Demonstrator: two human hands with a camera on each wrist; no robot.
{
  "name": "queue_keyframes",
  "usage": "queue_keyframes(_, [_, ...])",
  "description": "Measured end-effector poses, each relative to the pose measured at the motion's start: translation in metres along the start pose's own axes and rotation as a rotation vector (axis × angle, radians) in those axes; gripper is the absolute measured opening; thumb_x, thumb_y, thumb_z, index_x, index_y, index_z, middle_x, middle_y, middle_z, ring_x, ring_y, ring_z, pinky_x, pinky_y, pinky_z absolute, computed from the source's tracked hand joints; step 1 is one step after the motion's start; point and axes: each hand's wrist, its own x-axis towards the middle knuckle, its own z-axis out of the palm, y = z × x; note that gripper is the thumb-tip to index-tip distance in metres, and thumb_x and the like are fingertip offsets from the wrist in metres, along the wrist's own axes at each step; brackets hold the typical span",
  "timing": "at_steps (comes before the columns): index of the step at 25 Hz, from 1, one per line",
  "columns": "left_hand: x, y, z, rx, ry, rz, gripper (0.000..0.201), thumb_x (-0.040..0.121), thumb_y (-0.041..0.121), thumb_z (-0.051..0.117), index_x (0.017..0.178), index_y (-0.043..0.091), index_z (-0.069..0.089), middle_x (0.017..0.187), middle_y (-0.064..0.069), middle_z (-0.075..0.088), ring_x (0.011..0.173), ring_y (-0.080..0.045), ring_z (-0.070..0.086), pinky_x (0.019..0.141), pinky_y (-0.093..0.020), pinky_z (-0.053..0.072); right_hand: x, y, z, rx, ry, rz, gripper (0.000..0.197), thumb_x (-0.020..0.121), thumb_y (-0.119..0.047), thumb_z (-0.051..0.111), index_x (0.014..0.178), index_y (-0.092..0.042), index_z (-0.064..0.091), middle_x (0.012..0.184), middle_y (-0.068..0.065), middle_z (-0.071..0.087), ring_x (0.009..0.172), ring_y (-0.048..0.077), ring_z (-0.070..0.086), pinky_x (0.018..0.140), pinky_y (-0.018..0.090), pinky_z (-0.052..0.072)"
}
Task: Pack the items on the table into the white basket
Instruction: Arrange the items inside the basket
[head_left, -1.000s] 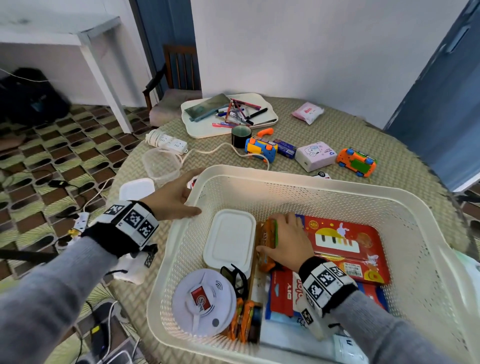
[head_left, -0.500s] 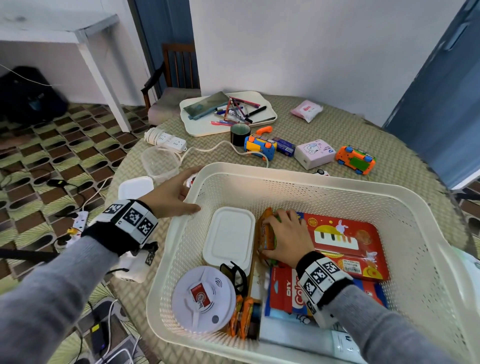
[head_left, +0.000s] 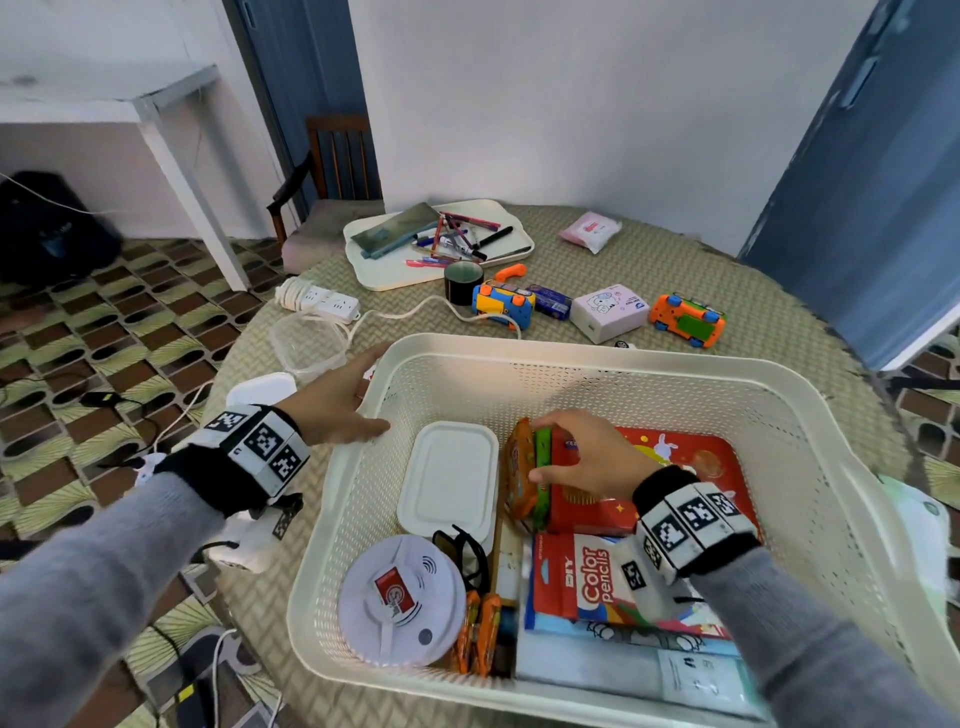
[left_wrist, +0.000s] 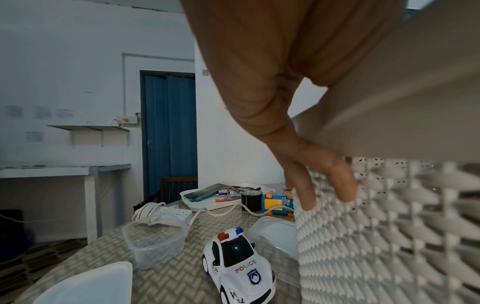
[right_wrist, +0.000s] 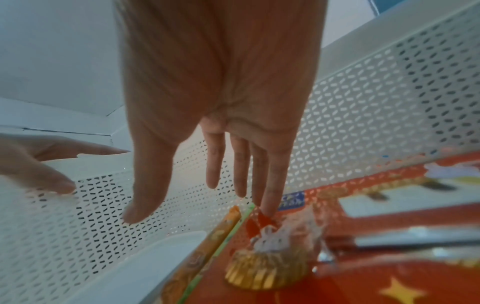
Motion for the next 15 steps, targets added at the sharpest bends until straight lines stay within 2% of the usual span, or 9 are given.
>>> queue_keyframes(2, [0.0,0.003,-0.006,0.068,-0.038,-0.007,0.095,0.08,0.01,0.074,0.15,0.029,0.012,0.116,-0.003,0.063,0.103,-0.023,0.063,0.083,-0.027,0.051,-0.003,-0.002,-0.008,0.049,0.034,0.013,0.058,0.08,-0.037,0.073,0.132,-0.024,0.049,0.133,-0.002,0.049,0.124,0.014,0.044,0.103,0.027,0.036])
queue_keyframes(4, [-0.001,0.008,-0.014,0.179,-0.055,-0.011,0.095,0.077,0.021,0.077,0.15,0.026,0.017,0.137,-0.005,0.051,0.122,-0.023,0.051,0.101,-0.033,0.041,-0.01,-0.006,-0.019,0.119,0.086,0.01,0.053,0.081,-0.033,0.073,0.128,-0.023,0.052,0.128,-0.001,0.053,0.114,0.013,0.05,0.095,0.024,0.041])
queue_keyframes(6, [-0.004,0.02,-0.025,0.287,-0.031,-0.001,0.089,0.078,0.031,0.076,0.149,0.023,0.023,0.149,-0.004,0.038,0.133,-0.022,0.04,0.109,-0.035,0.032,-0.018,-0.009,-0.033,0.172,0.152,-0.01,0.047,0.082,-0.03,0.073,0.125,-0.023,0.055,0.122,-0.001,0.056,0.106,0.013,0.053,0.086,0.021,0.043])
queue_keyframes(8, [-0.007,0.044,-0.033,0.356,0.023,0.057,0.079,0.081,0.034,0.071,0.147,0.021,0.03,0.15,-0.002,0.036,0.135,-0.019,0.036,0.109,-0.031,0.03,-0.031,-0.01,-0.053,0.201,0.252,-0.012,0.043,0.083,-0.029,0.072,0.122,-0.023,0.056,0.115,-0.002,0.058,0.102,0.013,0.056,0.081,0.02,0.046])
queue_keyframes(11, [-0.008,0.095,-0.032,0.31,0.084,0.201,0.062,0.085,0.029,0.069,0.14,0.021,0.042,0.143,-0.001,0.045,0.128,-0.015,0.043,0.1,-0.026,0.035,-0.059,-0.012,-0.088,0.267,0.414,-0.009,0.033,0.084,-0.029,0.07,0.115,-0.022,0.06,0.109,-0.003,0.061,0.097,0.012,0.06,0.084,0.027,0.052])
queue_keyframes(13, [-0.008,0.136,-0.016,0.276,0.092,0.313,0.054,0.086,0.026,0.068,0.136,0.024,0.047,0.136,0.004,0.051,0.119,-0.01,0.047,0.097,-0.026,0.04,-0.083,-0.012,-0.112,0.282,0.509,-0.011,0.029,0.086,-0.027,0.068,0.114,-0.019,0.062,0.104,-0.005,0.063,0.093,0.009,0.061,0.081,0.02,0.052])
queue_keyframes(15, [-0.006,0.174,0.003,0.262,0.092,0.413,0.05,0.087,0.026,0.067,0.134,0.025,0.05,0.133,0.006,0.053,0.119,-0.008,0.048,0.1,-0.028,0.041,-0.108,-0.01,-0.133,0.277,0.564,-0.019,0.025,0.087,-0.028,0.067,0.111,-0.022,0.063,0.098,-0.011,0.063,0.089,0.004,0.06,0.073,0.013,0.048])
